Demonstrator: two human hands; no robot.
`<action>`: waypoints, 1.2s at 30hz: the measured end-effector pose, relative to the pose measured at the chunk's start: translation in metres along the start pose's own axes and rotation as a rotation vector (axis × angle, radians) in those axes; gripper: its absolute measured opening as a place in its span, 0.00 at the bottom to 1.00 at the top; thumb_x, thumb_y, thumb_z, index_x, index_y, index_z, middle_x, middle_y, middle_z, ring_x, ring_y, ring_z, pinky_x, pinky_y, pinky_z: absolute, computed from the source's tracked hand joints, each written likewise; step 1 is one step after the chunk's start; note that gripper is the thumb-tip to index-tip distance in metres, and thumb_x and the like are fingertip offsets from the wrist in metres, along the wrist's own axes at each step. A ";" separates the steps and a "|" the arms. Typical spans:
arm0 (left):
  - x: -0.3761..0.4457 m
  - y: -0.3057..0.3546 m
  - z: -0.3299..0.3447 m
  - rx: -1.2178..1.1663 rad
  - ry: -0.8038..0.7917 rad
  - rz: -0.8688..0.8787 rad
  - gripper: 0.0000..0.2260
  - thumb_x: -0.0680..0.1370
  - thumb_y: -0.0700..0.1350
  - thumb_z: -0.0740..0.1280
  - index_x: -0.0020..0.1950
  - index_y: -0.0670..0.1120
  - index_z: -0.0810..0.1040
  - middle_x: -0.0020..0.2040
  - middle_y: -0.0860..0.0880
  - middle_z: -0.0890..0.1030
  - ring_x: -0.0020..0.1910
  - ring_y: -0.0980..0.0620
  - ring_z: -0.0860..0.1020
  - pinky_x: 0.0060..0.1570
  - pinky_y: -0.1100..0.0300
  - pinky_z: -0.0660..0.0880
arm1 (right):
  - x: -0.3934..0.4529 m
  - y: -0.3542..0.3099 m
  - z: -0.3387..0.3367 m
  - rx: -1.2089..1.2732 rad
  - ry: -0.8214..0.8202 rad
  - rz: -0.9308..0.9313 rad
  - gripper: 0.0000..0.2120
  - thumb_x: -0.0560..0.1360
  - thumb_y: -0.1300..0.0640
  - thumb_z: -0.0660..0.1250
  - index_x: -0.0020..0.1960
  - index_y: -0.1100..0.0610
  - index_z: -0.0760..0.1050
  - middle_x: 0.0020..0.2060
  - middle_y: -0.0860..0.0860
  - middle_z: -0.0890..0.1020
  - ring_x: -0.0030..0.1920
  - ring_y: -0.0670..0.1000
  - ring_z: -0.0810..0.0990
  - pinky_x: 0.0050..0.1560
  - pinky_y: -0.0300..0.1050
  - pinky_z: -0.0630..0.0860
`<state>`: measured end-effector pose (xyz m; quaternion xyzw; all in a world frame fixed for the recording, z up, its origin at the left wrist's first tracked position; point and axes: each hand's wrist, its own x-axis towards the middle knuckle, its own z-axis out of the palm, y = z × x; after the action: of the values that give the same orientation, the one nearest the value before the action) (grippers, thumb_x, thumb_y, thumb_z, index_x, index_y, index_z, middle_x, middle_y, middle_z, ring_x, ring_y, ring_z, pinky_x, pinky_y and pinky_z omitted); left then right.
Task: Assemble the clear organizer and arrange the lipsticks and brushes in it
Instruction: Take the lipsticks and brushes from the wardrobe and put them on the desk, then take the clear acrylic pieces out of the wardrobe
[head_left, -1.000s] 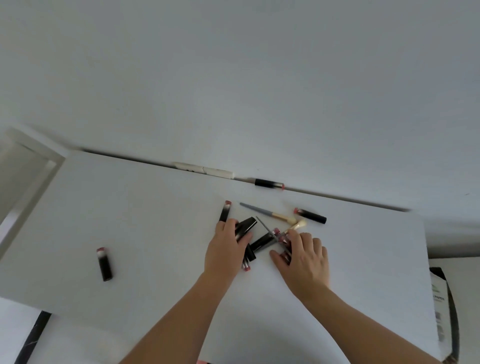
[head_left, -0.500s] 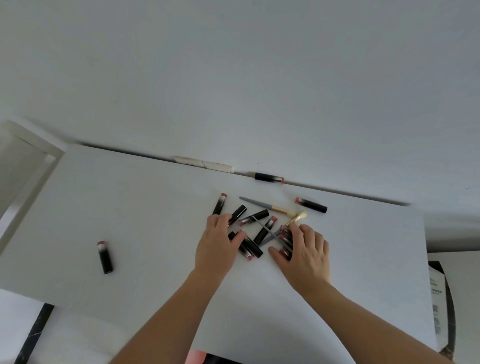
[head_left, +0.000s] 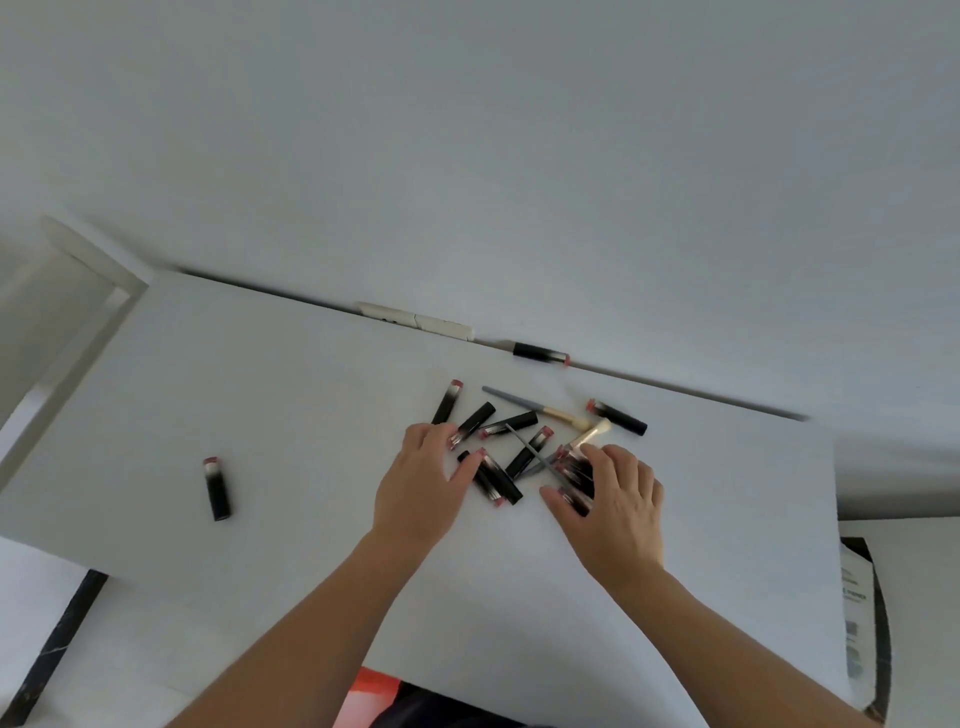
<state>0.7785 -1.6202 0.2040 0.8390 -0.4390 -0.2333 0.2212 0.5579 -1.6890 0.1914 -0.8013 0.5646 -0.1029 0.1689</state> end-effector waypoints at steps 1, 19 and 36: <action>-0.003 0.001 -0.005 -0.029 0.003 0.001 0.20 0.80 0.62 0.65 0.69 0.55 0.73 0.63 0.58 0.72 0.45 0.58 0.79 0.44 0.60 0.76 | -0.002 0.001 -0.007 0.048 -0.010 0.010 0.27 0.73 0.32 0.60 0.66 0.47 0.68 0.60 0.47 0.71 0.62 0.51 0.67 0.66 0.53 0.66; -0.177 0.095 0.013 -0.721 -0.557 0.112 0.07 0.80 0.42 0.67 0.49 0.49 0.85 0.49 0.44 0.87 0.50 0.46 0.85 0.53 0.51 0.81 | -0.261 0.068 -0.129 1.026 0.329 0.598 0.08 0.77 0.52 0.68 0.54 0.42 0.82 0.49 0.46 0.86 0.52 0.47 0.84 0.53 0.47 0.78; -0.503 0.222 0.166 -0.249 -1.434 0.537 0.14 0.82 0.38 0.63 0.47 0.50 0.86 0.44 0.42 0.85 0.38 0.50 0.81 0.38 0.60 0.80 | -0.713 0.059 -0.114 1.117 1.532 1.278 0.13 0.81 0.65 0.63 0.48 0.52 0.83 0.40 0.57 0.85 0.39 0.54 0.82 0.39 0.43 0.78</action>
<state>0.2865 -1.3400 0.2999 0.3168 -0.6336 -0.7054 0.0243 0.2225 -1.0543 0.2921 0.0926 0.6988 -0.6965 0.1342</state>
